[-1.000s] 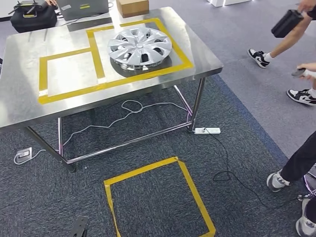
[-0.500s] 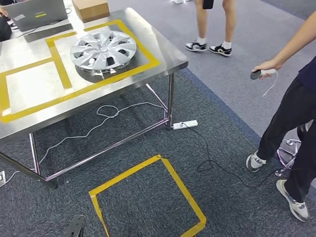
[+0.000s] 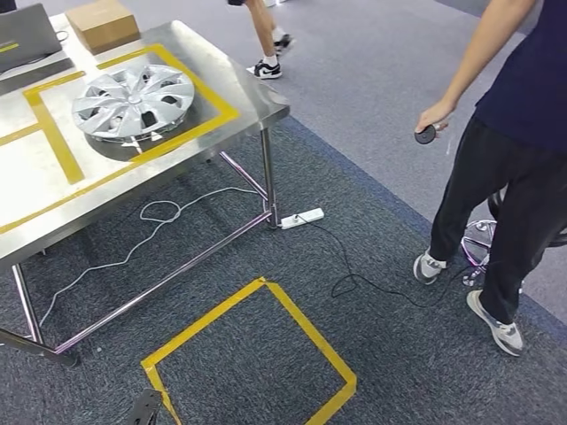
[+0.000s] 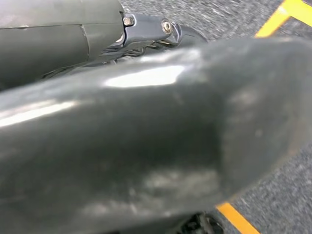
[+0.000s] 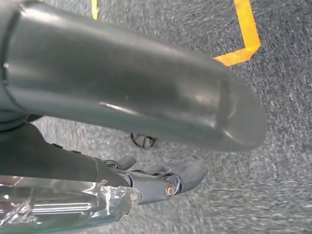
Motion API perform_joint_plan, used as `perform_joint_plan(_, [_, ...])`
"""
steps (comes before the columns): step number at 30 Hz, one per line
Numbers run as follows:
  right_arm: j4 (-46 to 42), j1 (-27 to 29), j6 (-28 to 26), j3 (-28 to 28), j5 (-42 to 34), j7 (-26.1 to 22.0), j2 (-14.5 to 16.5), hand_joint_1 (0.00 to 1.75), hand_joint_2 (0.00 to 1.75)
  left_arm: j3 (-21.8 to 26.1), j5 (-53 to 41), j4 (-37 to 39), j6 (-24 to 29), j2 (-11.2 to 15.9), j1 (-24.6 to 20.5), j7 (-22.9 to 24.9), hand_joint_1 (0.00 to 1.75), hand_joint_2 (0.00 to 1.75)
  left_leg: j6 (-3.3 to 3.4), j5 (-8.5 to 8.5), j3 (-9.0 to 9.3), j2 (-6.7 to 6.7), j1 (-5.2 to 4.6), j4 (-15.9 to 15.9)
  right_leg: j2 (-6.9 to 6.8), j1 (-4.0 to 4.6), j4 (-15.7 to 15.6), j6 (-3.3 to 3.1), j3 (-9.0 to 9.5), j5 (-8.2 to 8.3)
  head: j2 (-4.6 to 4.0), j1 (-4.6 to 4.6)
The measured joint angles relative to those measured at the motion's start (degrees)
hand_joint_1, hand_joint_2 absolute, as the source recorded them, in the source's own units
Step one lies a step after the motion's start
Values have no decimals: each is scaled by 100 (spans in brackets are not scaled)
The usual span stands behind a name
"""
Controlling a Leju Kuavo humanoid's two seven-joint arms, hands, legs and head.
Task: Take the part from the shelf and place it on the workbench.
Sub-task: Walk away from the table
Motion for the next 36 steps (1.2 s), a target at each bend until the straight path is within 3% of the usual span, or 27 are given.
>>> perform_joint_plan(1, [34, -3, -15, 64, 83, 12, -7, 0, 0, -4, 9, 0, -1, -6, -19, -7, 0, 0, -34, -1, 0, 32, 9, 0, 55, 2, 6, -47, -23, 14, 0, -9])
perform_joint_plan(3, [101, -4, -38, 200, 269, 45, -13, 0, 0, -14, 13, 0, -1, -13, -45, -17, 0, 0, -92, -155, -70, -97, 34, 170, 156, -7, -1, -126, -53, 50, 0, -19])
perform_joint_plan(6, [193, -16, 58, 454, 590, 140, -14, 0, 0, -22, -14, 0, 22, -18, -32, 13, 0, 0, -123, -716, -547, -418, 45, 1210, 334, -4, -7, -204, -113, 94, 0, -37])
perform_joint_plan(7, [227, -11, 152, 550, 717, 194, -15, 0, 0, -25, -32, 0, 33, -15, -13, 38, 0, 0, -117, -820, -703, -453, 42, 1532, 405, 4, -7, -217, -130, 103, 0, -38])
perform_joint_plan(8, [258, 4, 275, 649, 837, 255, -16, 0, 0, -27, -52, 0, 42, -7, 6, 62, 0, 0, -103, -818, -783, -472, 38, 1684, 480, 13, -6, -223, -141, 110, 0, -39])
perform_joint_plan(9, [287, 22, 412, 751, 942, 322, -20, 0, 0, -28, -66, 0, 48, 7, 20, 83, 0, 0, -80, -695, -749, -492, 34, 1595, 555, 20, -6, -222, -144, 118, 0, -38])
perform_joint_plan(10, [310, 38, 531, 845, 1027, 380, -23, 0, 0, -29, -76, 0, 51, 22, 28, 99, 0, 0, -47, -494, -618, -535, 29, 1306, 628, 26, -6, -214, -144, 127, 0, -38])
perform_joint_plan(12, [351, 50, 672, 1015, 1128, 461, -28, 0, 0, -30, -84, 0, 56, 57, 33, 116, 0, 0, 40, -124, -251, -780, 26, 516, 758, 35, 6, -183, -158, 144, 0, -36])
perform_joint_plan(14, [379, 49, 708, 1138, 1167, 492, -33, 0, 0, -31, -85, 0, 61, 86, 36, 123, 0, 0, 71, -26, -64, -965, 18, 82, 864, 24, 19, -129, -204, 165, 0, -33])
perform_joint_plan(16, [399, 69, 742, 1218, 1183, 528, -43, 0, 0, -31, -85, 0, 67, 96, 40, 126, 0, 0, 76, -27, -50, -902, 11, 16, 976, -1, -1, -51, -261, 199, 0, -34])
perform_joint_plan(17, [410, 86, 767, 1249, 1193, 565, -51, 0, 0, -30, -85, 0, 68, 98, 39, 124, 0, 0, 99, -10, -43, -844, 17, -6, 944, 0, 17, -15, -295, 188, 0, -31])
perform_joint_plan(19, [430, 101, 828, 1306, 1228, 663, -63, 0, 0, -30, -93, 0, 66, 97, 38, 118, 0, 0, 149, 21, -25, -704, 40, -48, 690, 22, 330, 39, -472, -10, 0, 1])
perform_joint_plan(21, [445, 93, 874, 1362, 1260, 767, -67, 0, 0, -37, -147, 0, 93, 92, 51, 116, 0, 0, 176, 18, -24, -550, 29, -48, 391, 25, 1059, 82, -813, -389, 0, 30])
perform_joint_plan(23, [459, 90, 921, 1400, 1283, 860, -70, 0, 0, -70, -235, 0, 147, 71, 47, 117, 0, 0, 176, 12, -24, -392, 22, -44, 295, 9, 1589, 116, -1046, -562, 0, 31])
perform_joint_plan(24, [464, 94, 952, 1416, 1299, 896, -74, 0, 0, -97, -273, 0, 168, 56, 26, 117, 0, 0, 170, 7, -22, -327, 23, -42, 269, 0, 1551, 126, -1006, -492, 0, 33])
perform_joint_plan(25, [468, 96, 980, 1432, 1313, 916, -81, 0, 0, -125, -300, 0, 178, 42, -3, 117, 0, 0, 158, -1, -13, -269, 25, -39, 231, -8, 1289, 132, -846, -338, 0, 33])
perform_joint_plan(26, [469, 93, 1005, 1449, 1325, 926, -90, 0, 0, -149, -318, 0, 181, 28, -35, 117, 0, 0, 139, -14, 2, -218, 22, -34, 137, -11, 877, 136, -600, -155, 0, 34])
perform_joint_plan(28, [469, 65, 1033, 1485, 1341, 933, -104, 0, 0, -186, -342, -1, 185, 14, -83, 117, 0, 0, 80, -48, 27, -124, -9, -15, -26, 3, 204, 88, -201, 51, 0, 31])
perform_joint_plan(29, [469, 52, 1040, 1502, 1344, 935, -107, 0, 0, -198, -347, -1, 187, 12, -99, 117, 0, 0, 51, -58, 38, -81, -25, -7, -59, 13, 55, 45, -115, 77, 0, 25])
perform_joint_plan(31, [472, 53, 1045, 1521, 1346, 941, -114, 0, 0, -220, -349, -2, 190, 9, -124, 117, 0, 0, -2, -61, 47, 2, -26, -3, 38, 29, 37, -58, -130, 82, 0, 15])
perform_joint_plan(32, [474, 61, 1046, 1523, 1346, 943, -119, 0, 0, -229, -350, -2, 191, 7, -137, 117, 0, 0, -33, -80, 47, 1, -13, 11, 87, 27, 33, -96, -142, 95, 0, 15])
perform_joint_plan(34, [477, 66, 1038, 1523, 1346, 945, -131, 0, 0, -249, -354, -2, 197, 4, -152, 113, 0, 0, -89, -290, -64, -166, 9, 281, 186, 10, 13, -164, -155, 122, 0, 2])
perform_joint_plan(36, [478, 55, 1031, 1524, 1347, 952, -137, 0, 0, -264, -363, -2, 202, 0, -140, 109, 0, 0, -112, -673, -380, -385, 17, 978, 292, 1, 7, -206, -174, 136, 0, -17])
